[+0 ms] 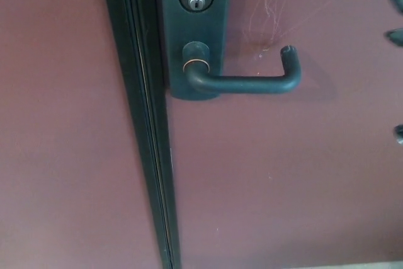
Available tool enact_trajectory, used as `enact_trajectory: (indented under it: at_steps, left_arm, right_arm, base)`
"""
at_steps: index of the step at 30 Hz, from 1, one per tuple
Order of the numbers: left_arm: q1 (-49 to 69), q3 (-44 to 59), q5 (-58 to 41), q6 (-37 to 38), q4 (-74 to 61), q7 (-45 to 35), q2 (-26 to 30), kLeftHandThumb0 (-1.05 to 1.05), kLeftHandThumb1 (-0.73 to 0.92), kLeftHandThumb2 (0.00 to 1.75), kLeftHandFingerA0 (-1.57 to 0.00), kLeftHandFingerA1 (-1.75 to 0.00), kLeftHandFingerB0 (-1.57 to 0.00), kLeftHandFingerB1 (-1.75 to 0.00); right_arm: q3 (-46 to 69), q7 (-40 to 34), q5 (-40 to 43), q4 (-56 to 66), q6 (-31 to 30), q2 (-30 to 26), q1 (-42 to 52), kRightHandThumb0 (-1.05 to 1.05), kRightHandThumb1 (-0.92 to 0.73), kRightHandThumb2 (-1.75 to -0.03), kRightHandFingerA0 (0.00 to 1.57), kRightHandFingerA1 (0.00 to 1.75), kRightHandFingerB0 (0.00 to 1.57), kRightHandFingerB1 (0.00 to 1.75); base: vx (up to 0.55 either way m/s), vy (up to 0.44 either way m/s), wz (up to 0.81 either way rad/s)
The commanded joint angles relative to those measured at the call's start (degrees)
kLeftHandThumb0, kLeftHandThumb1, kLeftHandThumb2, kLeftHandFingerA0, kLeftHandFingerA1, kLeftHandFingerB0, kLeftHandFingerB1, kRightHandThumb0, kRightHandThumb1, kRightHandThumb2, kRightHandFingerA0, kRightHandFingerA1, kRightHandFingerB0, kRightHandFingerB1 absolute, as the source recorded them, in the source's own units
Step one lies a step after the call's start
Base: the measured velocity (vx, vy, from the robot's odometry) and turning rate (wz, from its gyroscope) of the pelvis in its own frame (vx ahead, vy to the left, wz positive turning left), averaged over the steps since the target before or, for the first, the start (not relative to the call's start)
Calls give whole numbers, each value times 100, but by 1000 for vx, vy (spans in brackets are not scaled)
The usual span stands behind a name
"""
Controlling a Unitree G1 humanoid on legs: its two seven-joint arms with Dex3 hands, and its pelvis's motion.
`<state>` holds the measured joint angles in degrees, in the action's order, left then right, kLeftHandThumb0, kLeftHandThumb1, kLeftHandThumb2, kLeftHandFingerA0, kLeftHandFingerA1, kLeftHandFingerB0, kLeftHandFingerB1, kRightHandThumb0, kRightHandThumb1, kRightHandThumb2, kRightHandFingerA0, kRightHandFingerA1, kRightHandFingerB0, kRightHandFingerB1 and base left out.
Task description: The robot walks towards the door handle and put its right hand on it and twist the handle
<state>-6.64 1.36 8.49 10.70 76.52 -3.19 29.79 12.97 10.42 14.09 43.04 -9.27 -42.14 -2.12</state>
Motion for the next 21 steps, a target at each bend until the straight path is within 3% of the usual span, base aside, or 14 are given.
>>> enact_trajectory:
  at_steps: [1, 6, 7, 15, 16, 17, 18, 21]
  left_arm:
    - [124, 42, 17, 21, 10, -176, 102, -32, 59, 58, -69, -48, -52, -41]
    - [138, 20, 40, 13, 8, -141, 99, -32, 59, 58, -69, -47, -53, -41]
    - [150, 13, 42, 31, 0, -156, 103, -32, 60, 58, -69, -47, -53, -41]
    - [150, -4, 59, 39, -2, -155, 114, -32, 59, 58, -69, -47, -53, -41]
    - [148, -7, 61, 36, -2, -155, 113, -32, 59, 58, -69, -47, -53, -41]
    - [147, -10, 63, 32, -1, -155, 111, -32, 59, 58, -69, -47, -53, -41]
    - [142, -13, 68, 20, 5, -147, 111, -32, 59, 58, -69, -47, -53, -41]
    - [134, -32, 90, 20, 14, -128, 125, -32, 59, 58, -69, -47, -53, -41]
  right_arm:
    - [-802, 324, -163, 389, -1355, -286, -486, -68, -43, -77, 36, 49, 28, 43]
    - [-1205, 265, -331, 430, -1861, -298, -708, -62, -43, -74, 34, 48, 27, 42]
    - [-1323, 231, -383, 530, -2030, -300, -782, -55, -51, -55, 39, 40, 30, 33]
    - [-1758, 125, -657, 909, -2584, -227, -1250, -53, -50, -55, 37, 39, 29, 33]
    - [-1786, 134, -676, 917, -2629, -219, -1299, -58, -44, -69, 33, 46, 27, 41]
    - [-1812, 143, -693, 922, -2666, -212, -1344, -58, -44, -69, 33, 46, 27, 41]
    - [-1857, 159, -725, 918, -2703, -214, -1424, -53, -51, -55, 37, 39, 29, 33]
    - [-2089, 200, -919, 815, -2825, -206, -1752, -53, -52, -56, 38, 39, 30, 33]
  base:
    - [0, 0, 0]
    - [0, 0, 0]
    - [0, 0, 0]
    - [0, 0, 0]
    - [0, 0, 0]
    - [0, 0, 0]
    - [0, 0, 0]
    - [0, 0, 0]
